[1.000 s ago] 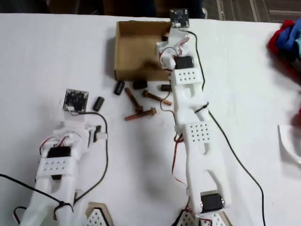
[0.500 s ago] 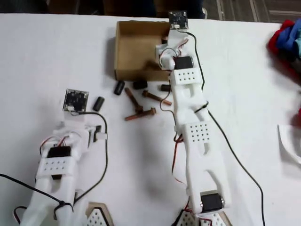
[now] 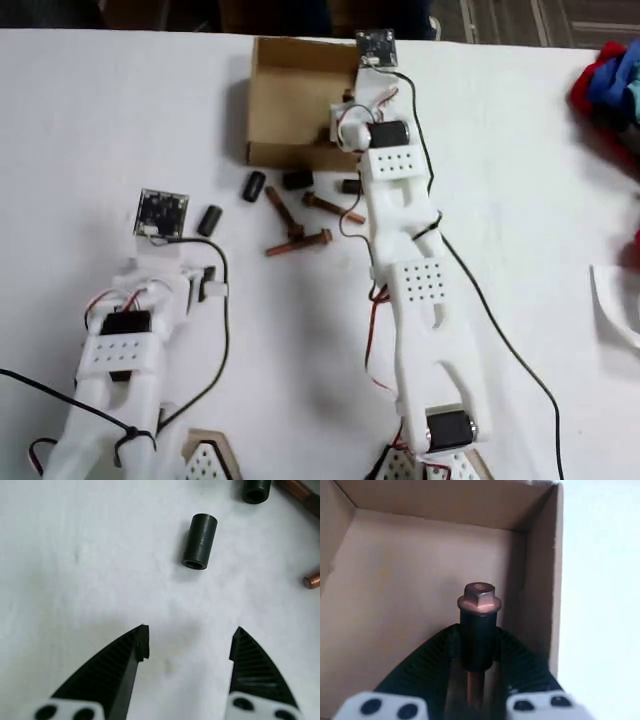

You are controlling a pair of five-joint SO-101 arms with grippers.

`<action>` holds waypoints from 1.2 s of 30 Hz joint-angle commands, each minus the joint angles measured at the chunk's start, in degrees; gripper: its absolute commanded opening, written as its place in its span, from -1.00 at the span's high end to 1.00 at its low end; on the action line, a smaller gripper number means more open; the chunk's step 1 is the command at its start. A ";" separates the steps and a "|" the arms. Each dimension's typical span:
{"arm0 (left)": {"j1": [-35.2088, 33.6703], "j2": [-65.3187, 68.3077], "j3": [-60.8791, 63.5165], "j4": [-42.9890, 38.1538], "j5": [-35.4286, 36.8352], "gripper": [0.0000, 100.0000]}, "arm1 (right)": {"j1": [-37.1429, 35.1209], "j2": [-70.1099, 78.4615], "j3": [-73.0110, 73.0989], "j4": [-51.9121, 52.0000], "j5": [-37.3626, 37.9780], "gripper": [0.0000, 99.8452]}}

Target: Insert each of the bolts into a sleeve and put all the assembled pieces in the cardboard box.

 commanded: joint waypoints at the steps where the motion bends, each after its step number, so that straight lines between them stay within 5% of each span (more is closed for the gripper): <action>1: 0.70 -1.14 -0.22 -1.14 -0.44 0.46 | 0.75 -1.63 -0.53 0.04 0.09 0.96; 8: 0.70 -1.14 -0.22 -1.14 -0.44 0.46 | 0.66 -2.77 -2.90 0.31 0.09 0.68; 14: 0.70 -1.14 -0.22 -1.14 -0.44 0.46 | 0.92 -7.08 -9.49 0.31 0.44 0.96; 27: 0.70 -1.14 -0.22 -1.14 -0.44 0.46 | 11.65 -1.01 -8.70 7.52 0.53 0.96; 36: 0.70 -1.32 -0.22 -1.14 -0.44 0.46 | 8.13 3.21 -9.05 13.58 0.53 0.96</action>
